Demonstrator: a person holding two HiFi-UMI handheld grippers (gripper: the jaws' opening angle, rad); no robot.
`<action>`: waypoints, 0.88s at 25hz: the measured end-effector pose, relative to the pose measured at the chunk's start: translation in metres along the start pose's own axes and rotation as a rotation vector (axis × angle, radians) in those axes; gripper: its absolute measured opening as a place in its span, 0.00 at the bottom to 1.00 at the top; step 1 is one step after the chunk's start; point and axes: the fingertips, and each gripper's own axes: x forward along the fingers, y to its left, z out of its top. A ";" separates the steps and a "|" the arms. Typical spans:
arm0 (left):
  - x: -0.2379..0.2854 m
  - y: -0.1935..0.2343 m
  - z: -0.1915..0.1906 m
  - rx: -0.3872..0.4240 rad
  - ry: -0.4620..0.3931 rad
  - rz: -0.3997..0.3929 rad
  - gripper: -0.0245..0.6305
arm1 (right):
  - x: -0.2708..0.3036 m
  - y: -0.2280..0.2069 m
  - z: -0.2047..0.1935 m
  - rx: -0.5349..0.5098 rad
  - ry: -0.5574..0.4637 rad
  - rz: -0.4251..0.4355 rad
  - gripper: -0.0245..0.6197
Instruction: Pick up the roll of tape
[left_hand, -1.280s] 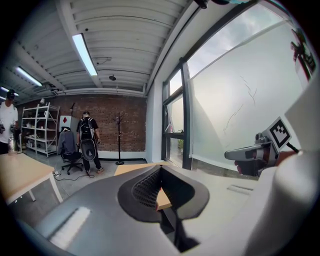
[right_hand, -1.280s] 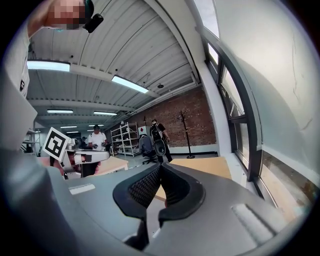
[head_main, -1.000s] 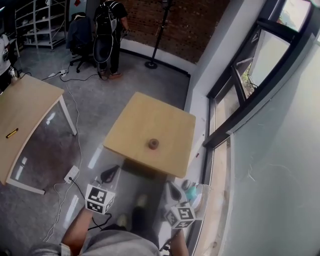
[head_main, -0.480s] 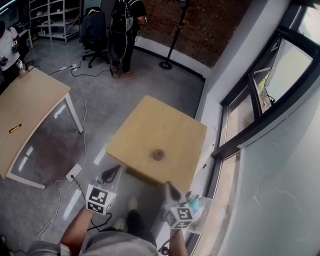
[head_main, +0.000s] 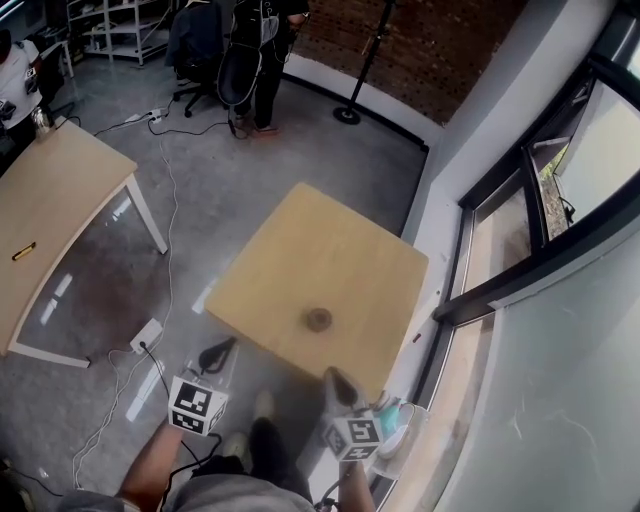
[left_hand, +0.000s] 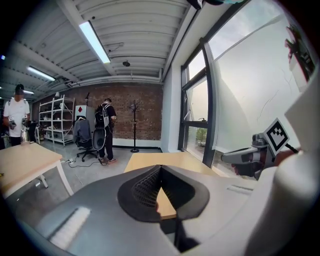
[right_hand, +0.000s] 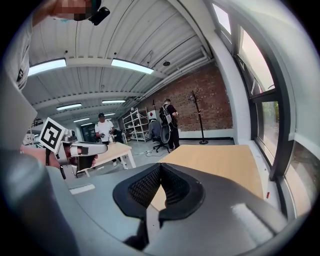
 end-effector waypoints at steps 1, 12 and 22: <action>0.004 0.001 -0.004 -0.002 0.009 0.000 0.04 | 0.004 -0.003 -0.003 0.002 0.009 0.003 0.06; 0.054 -0.009 -0.046 0.009 0.114 -0.024 0.04 | 0.042 -0.039 -0.038 0.006 0.112 0.016 0.06; 0.091 -0.014 -0.059 -0.012 0.147 -0.032 0.04 | 0.070 -0.059 -0.062 0.030 0.175 0.039 0.06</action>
